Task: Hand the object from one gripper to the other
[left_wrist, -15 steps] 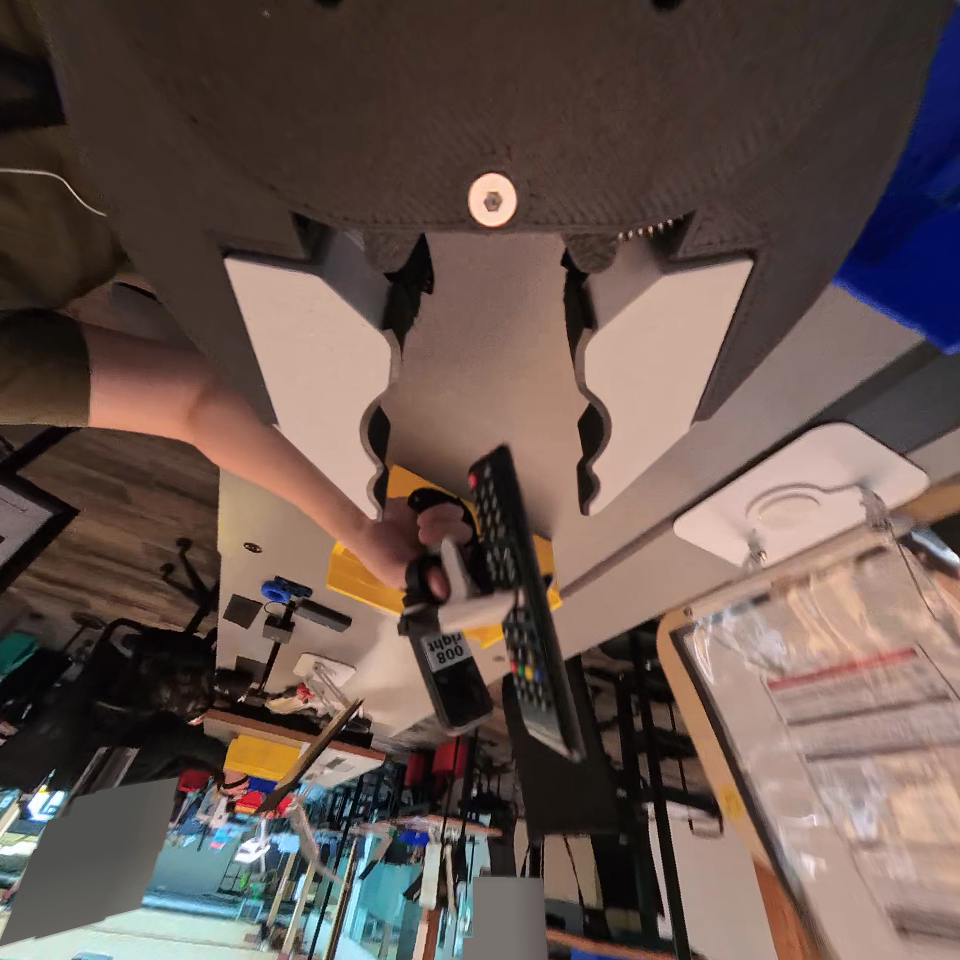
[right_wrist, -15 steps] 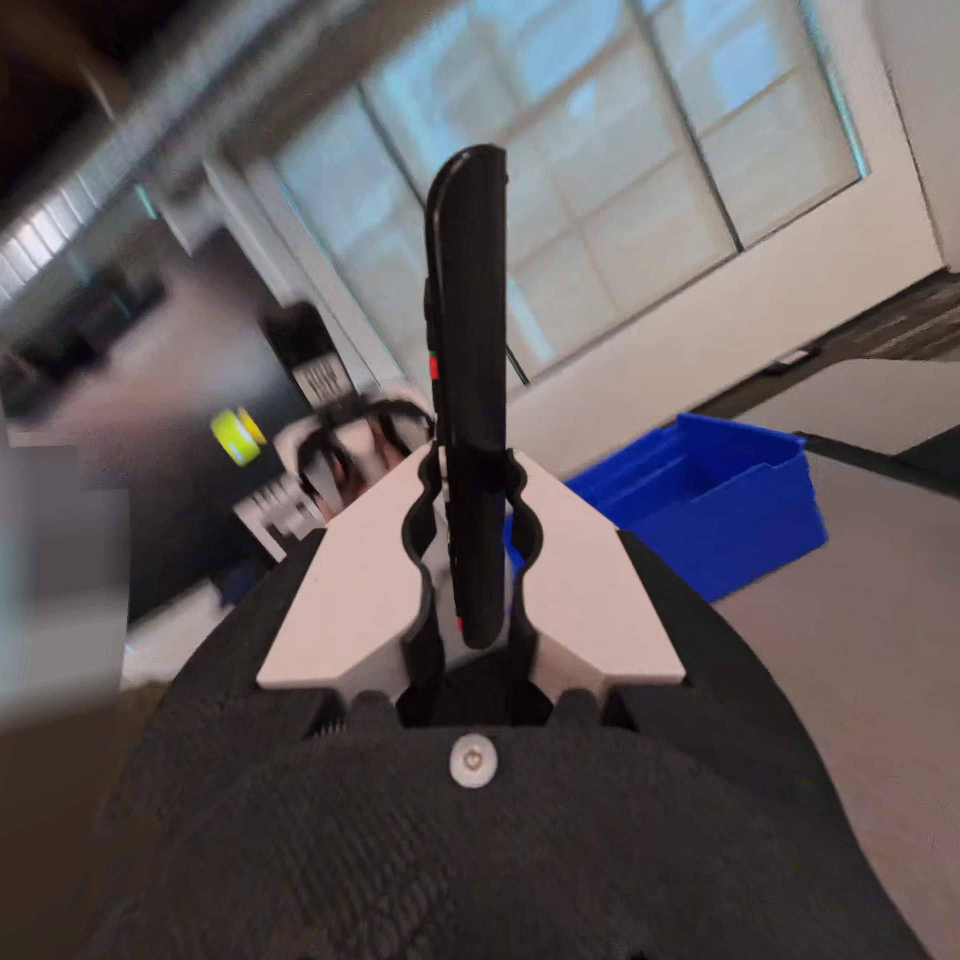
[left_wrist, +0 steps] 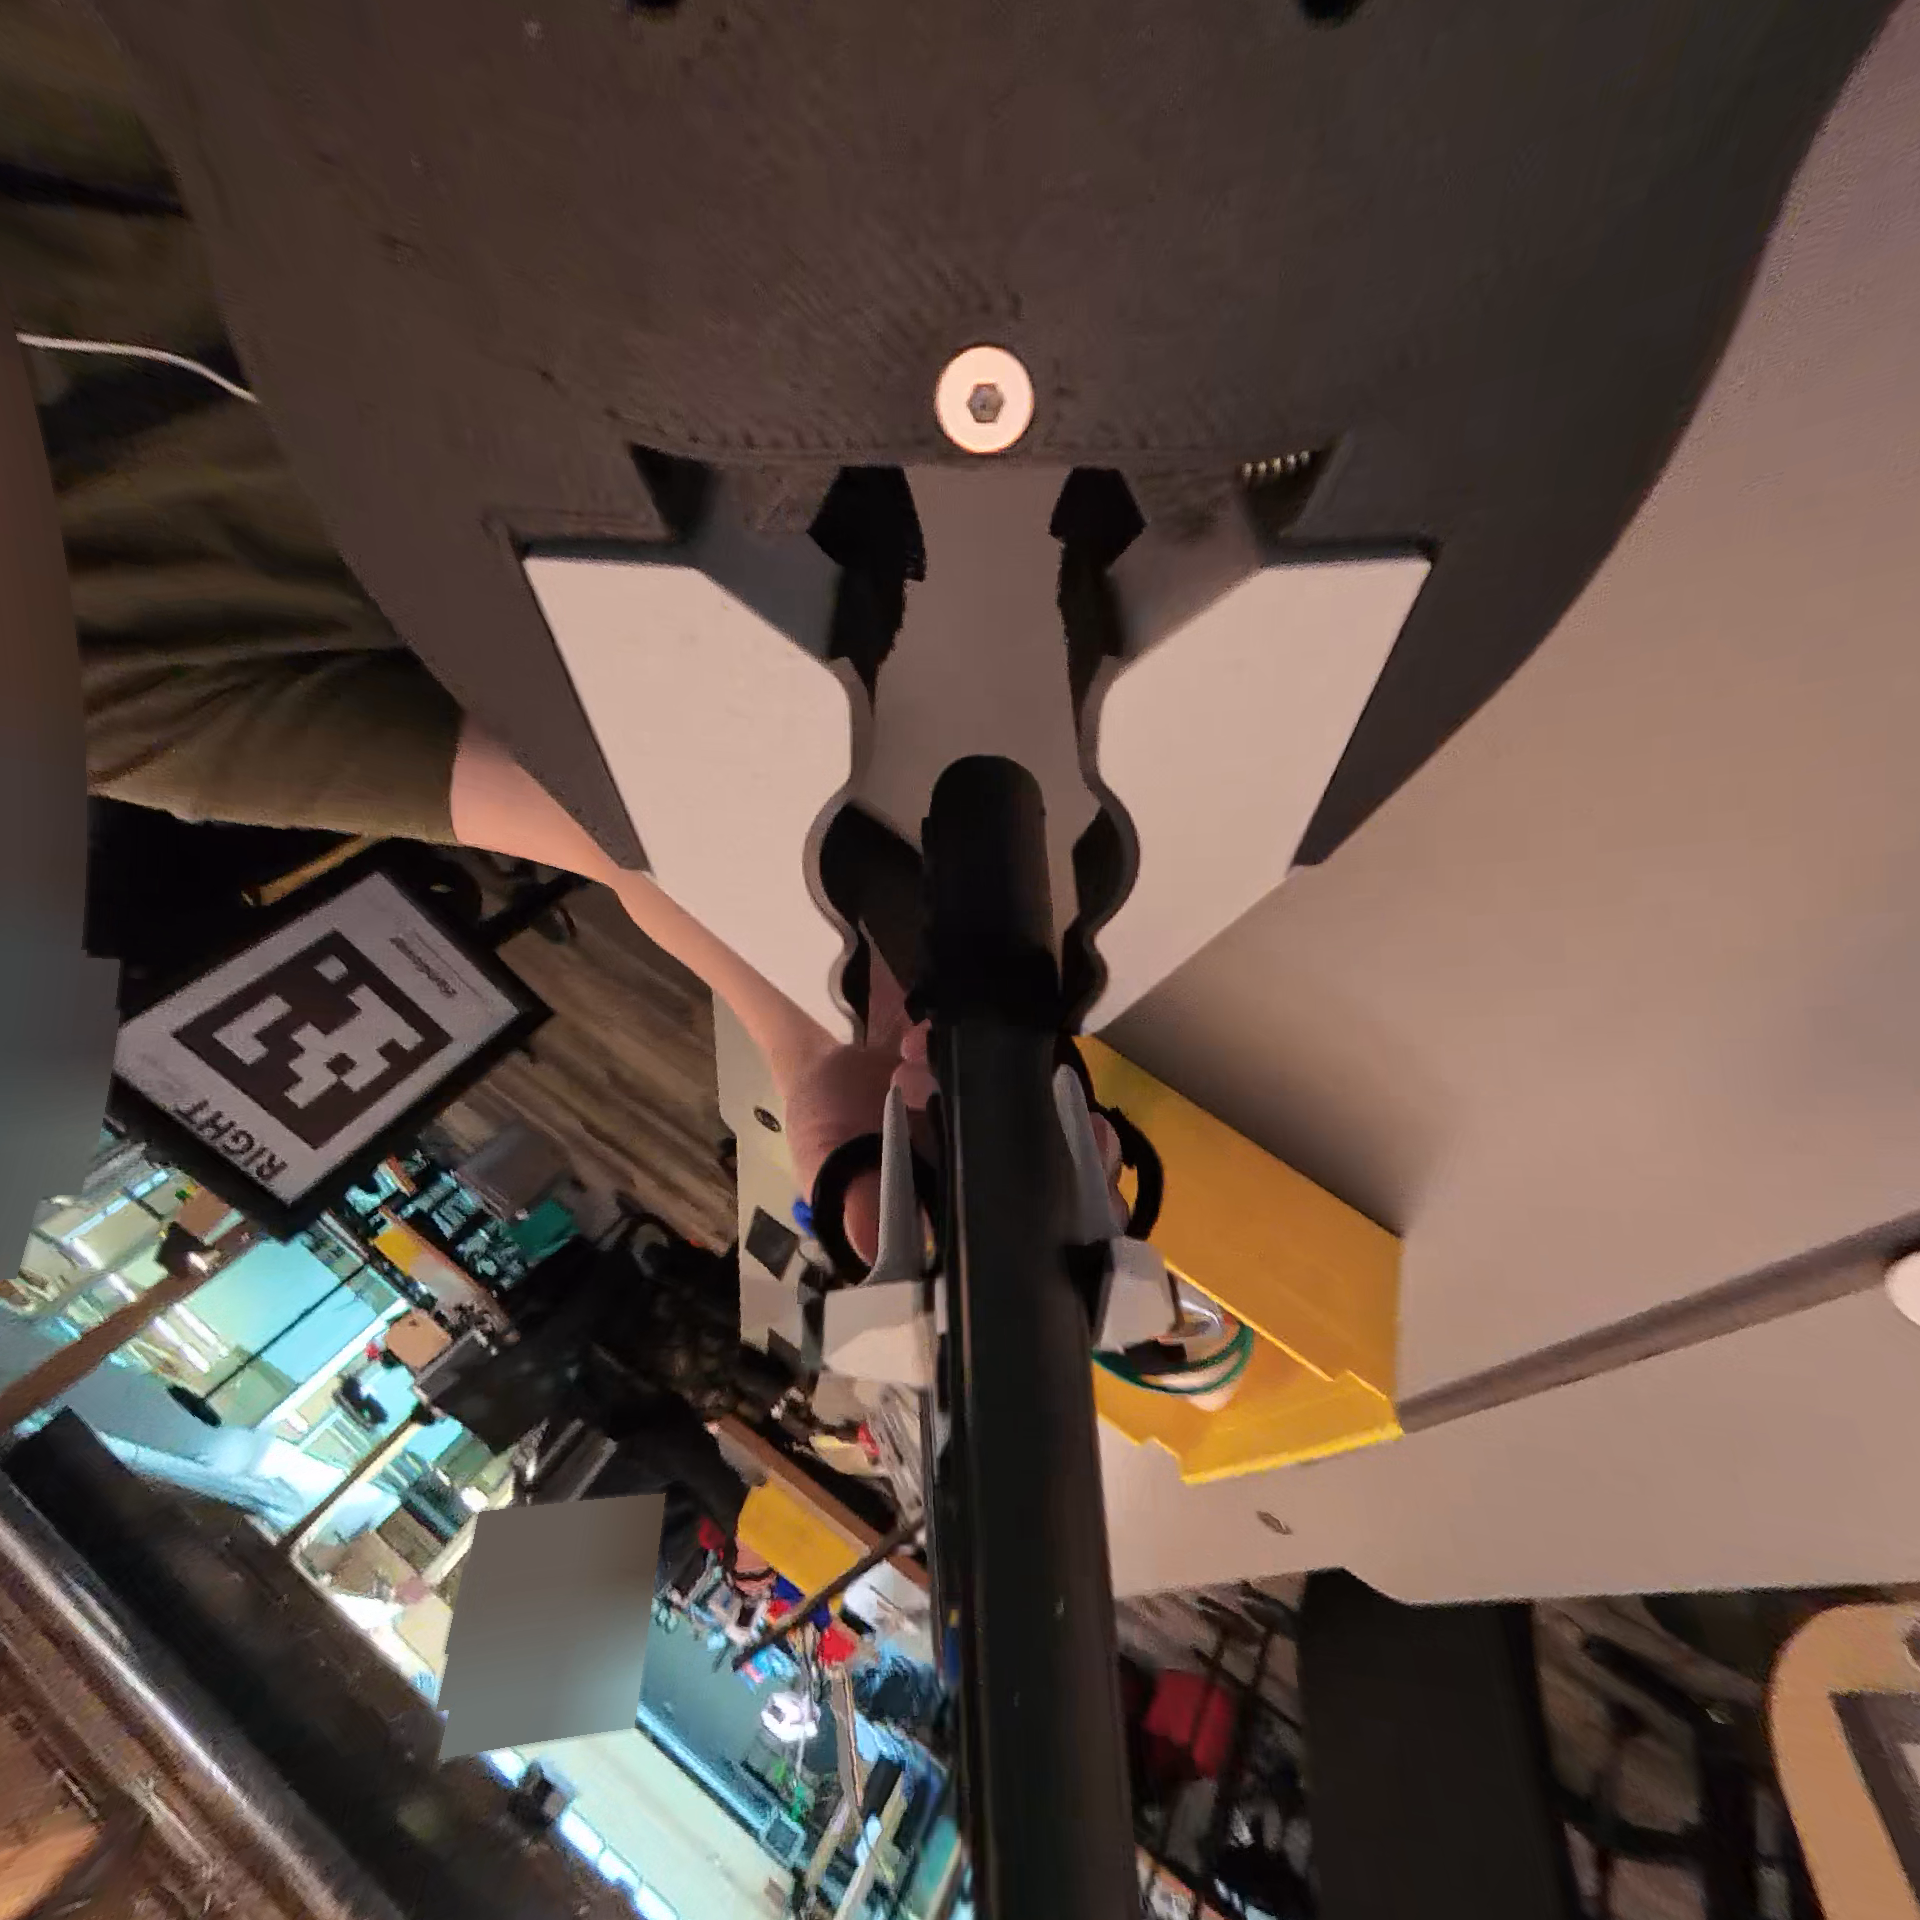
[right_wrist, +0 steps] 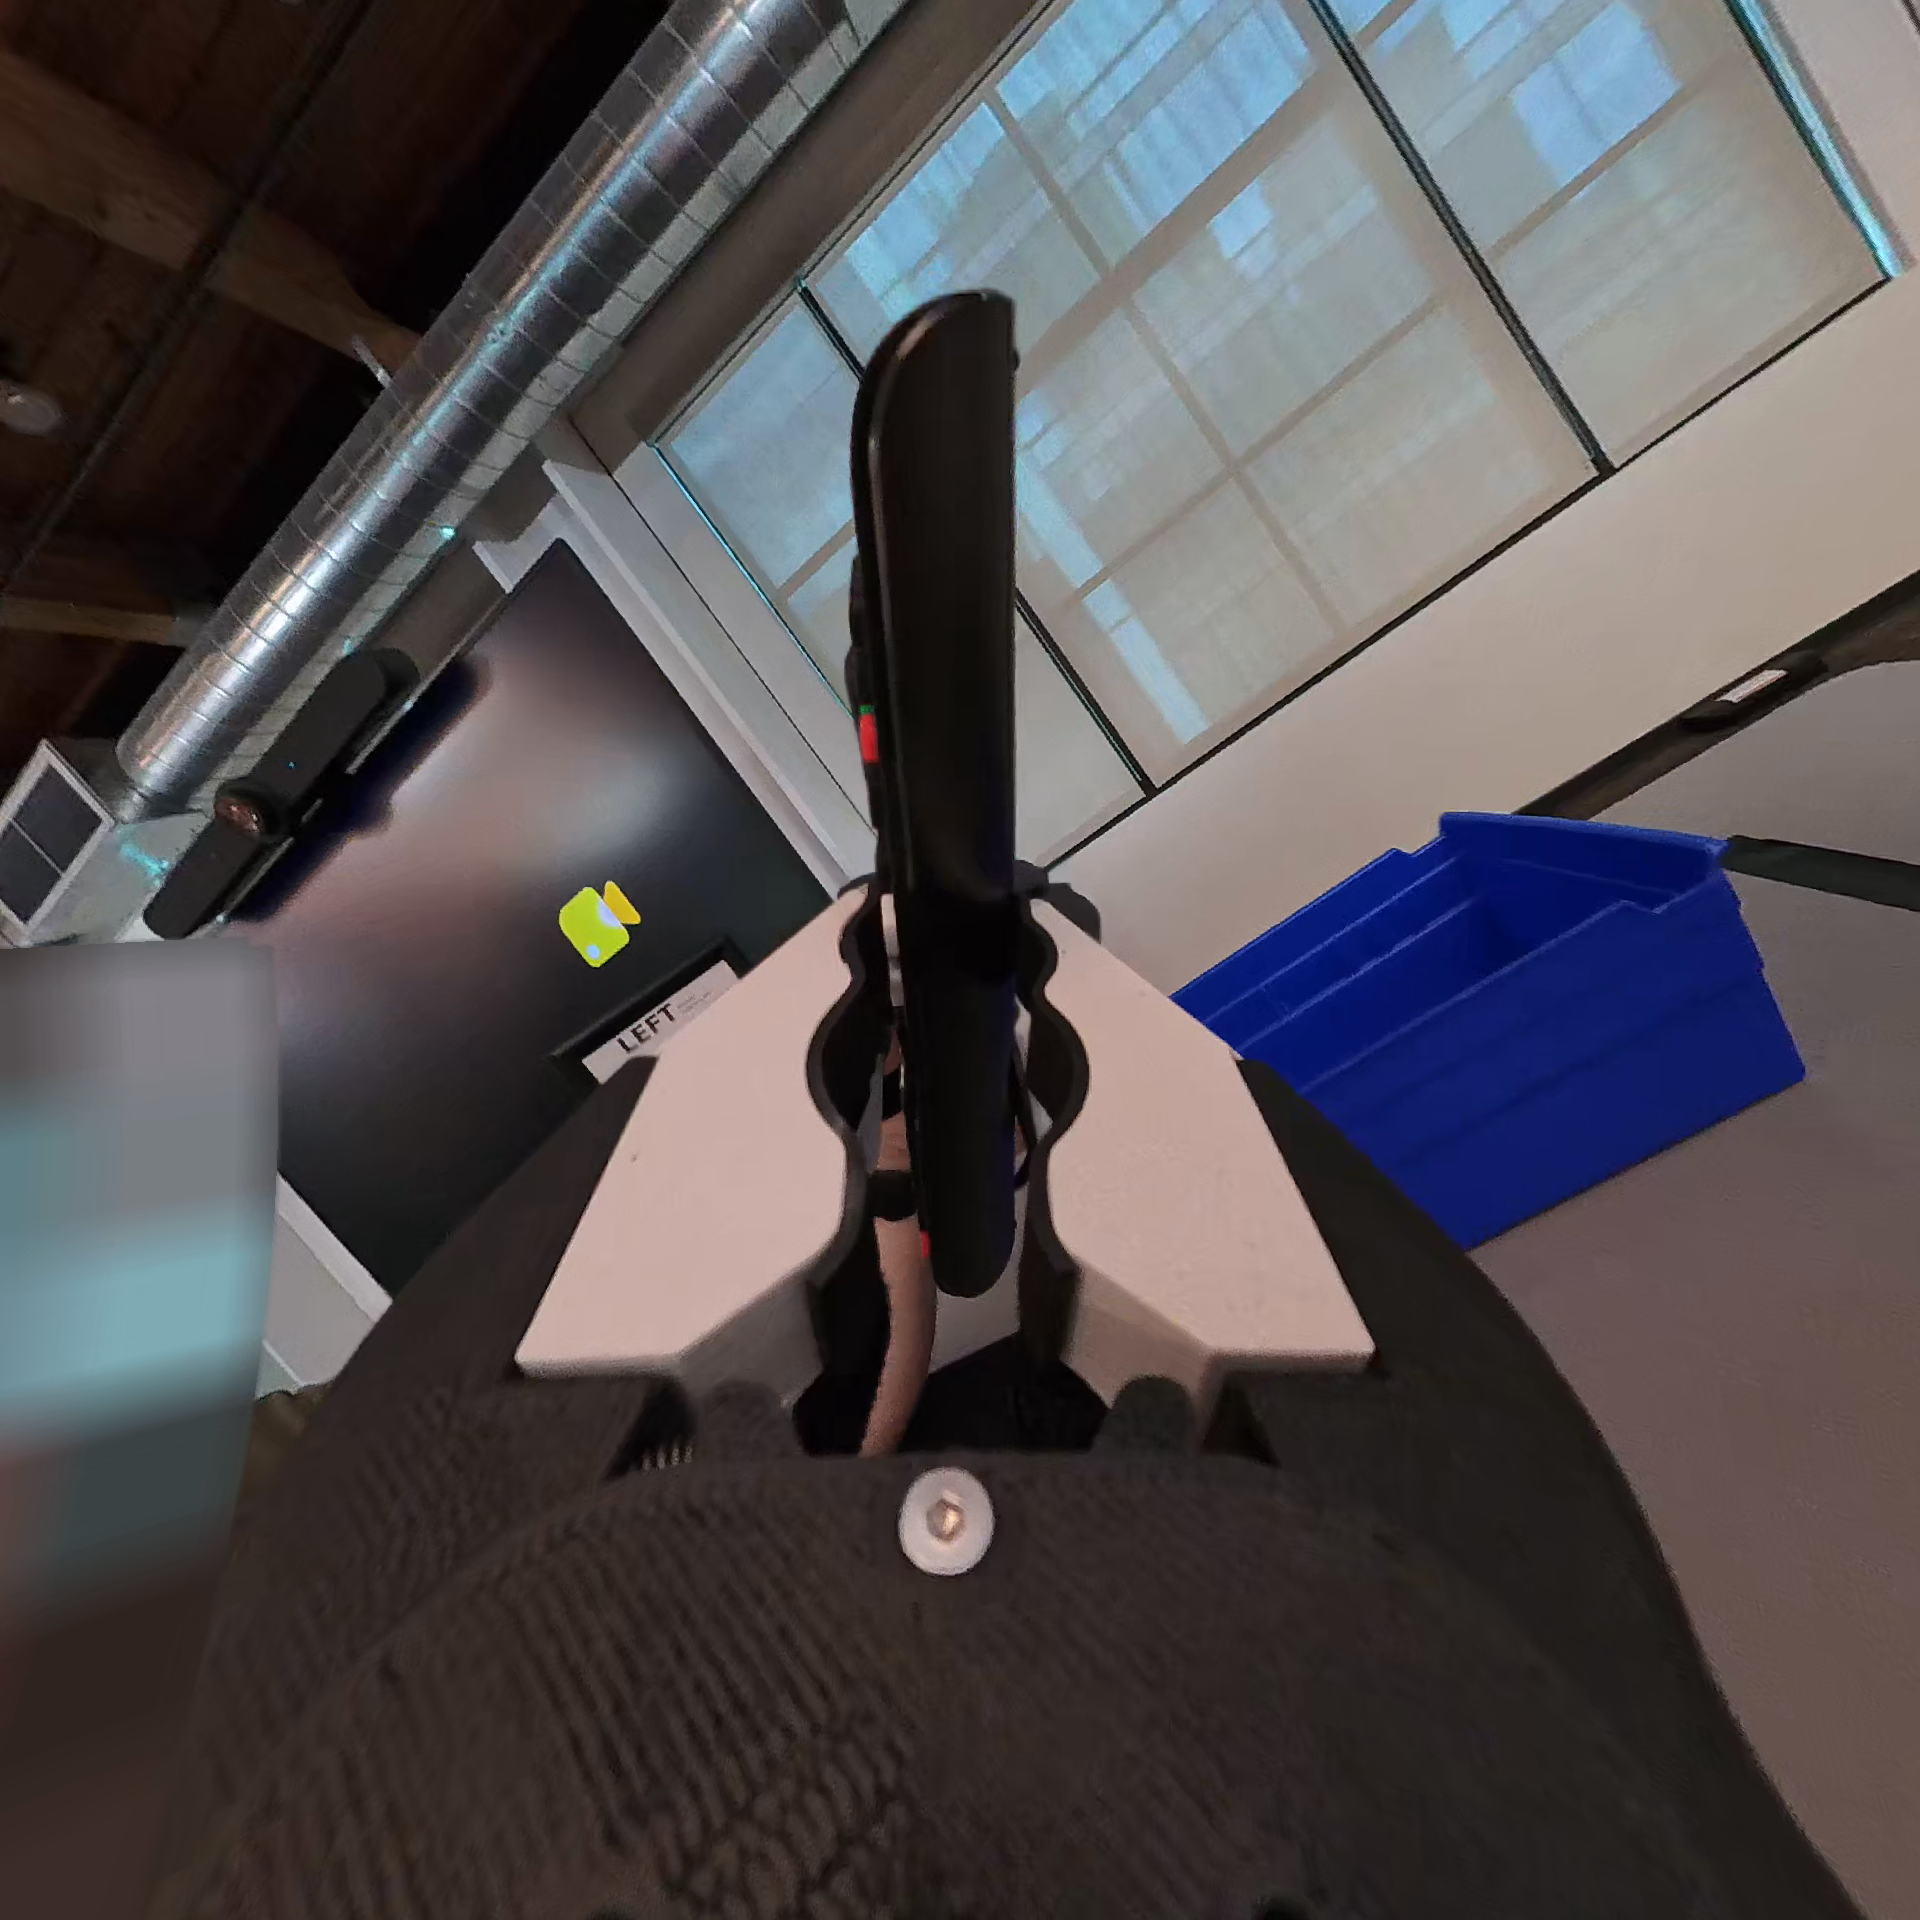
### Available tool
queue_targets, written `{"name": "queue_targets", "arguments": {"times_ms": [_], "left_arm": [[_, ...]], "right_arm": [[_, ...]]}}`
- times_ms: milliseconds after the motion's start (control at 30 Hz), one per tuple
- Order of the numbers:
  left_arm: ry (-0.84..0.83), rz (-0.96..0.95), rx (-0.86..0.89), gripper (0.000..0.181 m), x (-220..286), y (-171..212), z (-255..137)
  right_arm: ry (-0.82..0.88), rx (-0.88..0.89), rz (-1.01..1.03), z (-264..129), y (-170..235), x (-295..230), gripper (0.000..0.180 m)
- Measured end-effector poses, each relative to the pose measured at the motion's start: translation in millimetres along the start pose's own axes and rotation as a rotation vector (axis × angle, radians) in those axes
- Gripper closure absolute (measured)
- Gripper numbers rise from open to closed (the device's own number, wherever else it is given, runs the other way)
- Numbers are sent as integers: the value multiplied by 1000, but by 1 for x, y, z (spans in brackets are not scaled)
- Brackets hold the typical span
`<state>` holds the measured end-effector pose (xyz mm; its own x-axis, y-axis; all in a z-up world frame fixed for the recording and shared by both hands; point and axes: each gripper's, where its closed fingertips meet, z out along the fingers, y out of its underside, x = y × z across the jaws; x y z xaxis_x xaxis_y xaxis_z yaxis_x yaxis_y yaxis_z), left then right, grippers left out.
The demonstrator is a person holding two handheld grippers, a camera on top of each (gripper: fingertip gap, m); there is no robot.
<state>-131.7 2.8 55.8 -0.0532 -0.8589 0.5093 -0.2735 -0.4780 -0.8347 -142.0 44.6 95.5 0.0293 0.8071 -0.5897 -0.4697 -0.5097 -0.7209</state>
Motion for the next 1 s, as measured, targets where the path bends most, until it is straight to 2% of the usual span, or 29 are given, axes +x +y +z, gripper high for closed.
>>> {"name": "queue_targets", "arguments": {"times_ms": [100, 200, 267, 333, 467, 533, 667, 733, 800, 1000], "left_arm": [[-7, 34, -80, 149, 0, 13, 5], [-30, 148, -129, 158, 2, 17, 10], [-129, 305, -137, 158, -3, 14, 11], [-301, 496, -145, 159, -15, 6, 8], [-581, 774, -118, 159, -26, -16, -3], [-690, 882, -114, 159, -27, -25, -10], [-803, 1122, -210, 159, -26, -23, -18], [-864, 1231, -279, 159, -29, -20, -24], [-894, 1284, -329, 159, -32, -16, -26], [-805, 1329, -421, 159, -31, 3, -19]], "right_arm": [[3, -16, -34, 5, 2, -5, 158], [-25, -46, -84, 9, 5, -17, 157], [-31, -65, -160, 9, 3, -28, 152], [2, -114, -276, 6, 2, -39, 133], [169, -156, -588, -13, -14, -52, 106], [314, -175, -756, -30, -27, -51, 98], [604, -296, -1237, -62, -45, -60, 81], [641, -427, -1467, -67, -33, -70, 86], [649, -550, -1611, -67, -19, -74, 101], [560, -708, -1647, -61, 11, -75, 128]]}}
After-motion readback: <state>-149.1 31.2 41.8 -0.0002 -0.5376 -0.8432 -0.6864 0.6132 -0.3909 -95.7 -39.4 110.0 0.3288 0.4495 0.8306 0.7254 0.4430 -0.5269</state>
